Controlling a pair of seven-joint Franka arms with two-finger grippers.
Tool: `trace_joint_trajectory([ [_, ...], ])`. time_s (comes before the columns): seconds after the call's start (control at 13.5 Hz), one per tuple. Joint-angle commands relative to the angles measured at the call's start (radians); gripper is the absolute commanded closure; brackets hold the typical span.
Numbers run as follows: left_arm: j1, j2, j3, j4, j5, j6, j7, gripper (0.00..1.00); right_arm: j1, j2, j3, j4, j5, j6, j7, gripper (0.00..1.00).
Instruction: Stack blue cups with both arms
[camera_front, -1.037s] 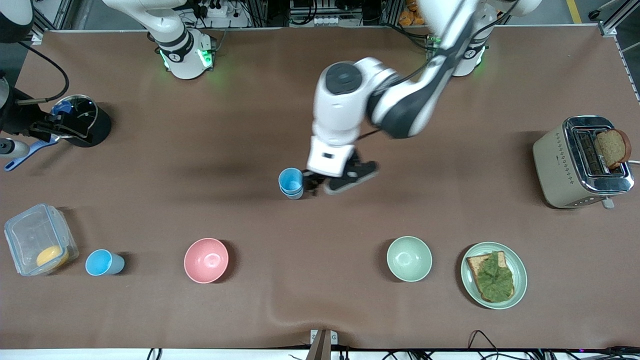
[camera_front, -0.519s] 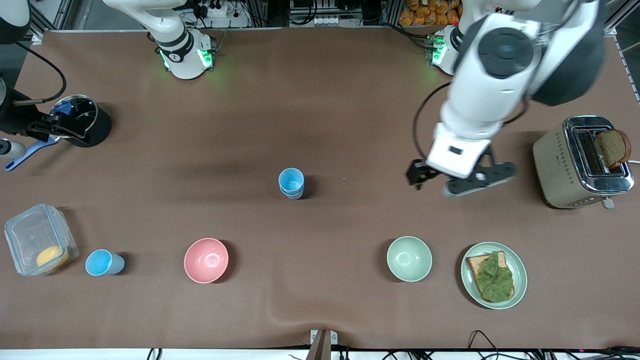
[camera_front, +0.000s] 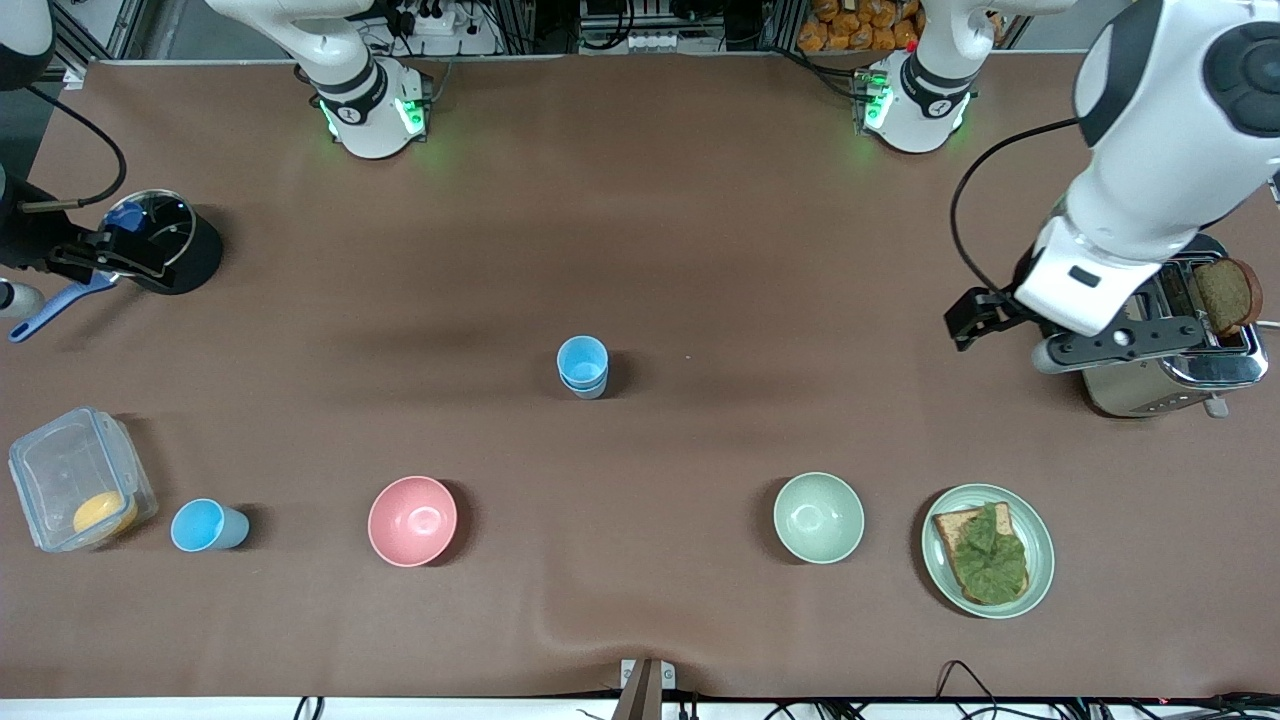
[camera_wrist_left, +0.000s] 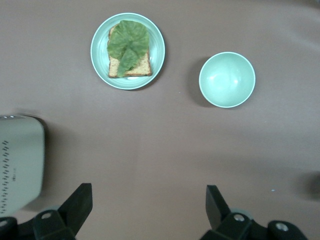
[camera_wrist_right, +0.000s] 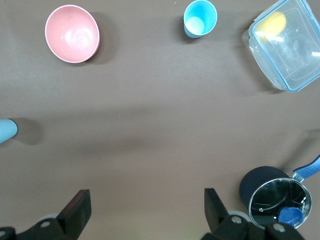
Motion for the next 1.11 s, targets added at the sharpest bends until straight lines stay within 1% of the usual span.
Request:
trace_joint_trajectory([
  [0.0, 0.036, -0.045, -0.006, -0.021, -0.017, -0.034, 0.078, 0.0, -0.031, 0.009, 0.02, 0.004, -0.015, 0.005, -0.005, 0.0],
  [0.22, 0.087, -0.059, -0.007, -0.02, -0.02, -0.056, 0.155, 0.0, -0.031, 0.009, 0.02, 0.006, -0.015, 0.006, -0.006, 0.0],
  [0.37, 0.12, -0.07, -0.016, -0.009, -0.031, -0.056, 0.166, 0.0, -0.025, 0.012, 0.02, 0.009, -0.015, 0.008, -0.005, 0.0],
  [0.44, 0.166, -0.069, -0.05, 0.008, -0.038, -0.066, 0.167, 0.0, -0.023, 0.014, 0.02, 0.007, -0.015, 0.009, -0.002, 0.0],
  [0.52, 0.227, -0.069, -0.106, 0.015, -0.041, -0.079, 0.164, 0.0, -0.021, 0.014, 0.02, 0.007, -0.015, 0.008, 0.001, 0.0],
  [0.59, 0.264, -0.07, -0.14, 0.02, -0.044, -0.083, 0.166, 0.0, -0.021, 0.014, 0.02, 0.009, -0.015, 0.009, 0.003, 0.0],
  [0.67, 0.278, -0.07, -0.145, 0.02, -0.049, -0.086, 0.167, 0.0, -0.021, 0.014, 0.02, 0.009, -0.015, 0.008, 0.003, 0.0],
  [0.96, 0.277, -0.098, -0.142, 0.018, -0.063, -0.132, 0.171, 0.0, -0.021, 0.012, 0.02, 0.01, -0.015, 0.006, 0.004, 0.0],
  [1.04, 0.274, -0.099, -0.142, 0.02, -0.063, -0.142, 0.201, 0.0, -0.02, 0.012, 0.02, 0.009, -0.015, 0.005, 0.006, 0.0],
])
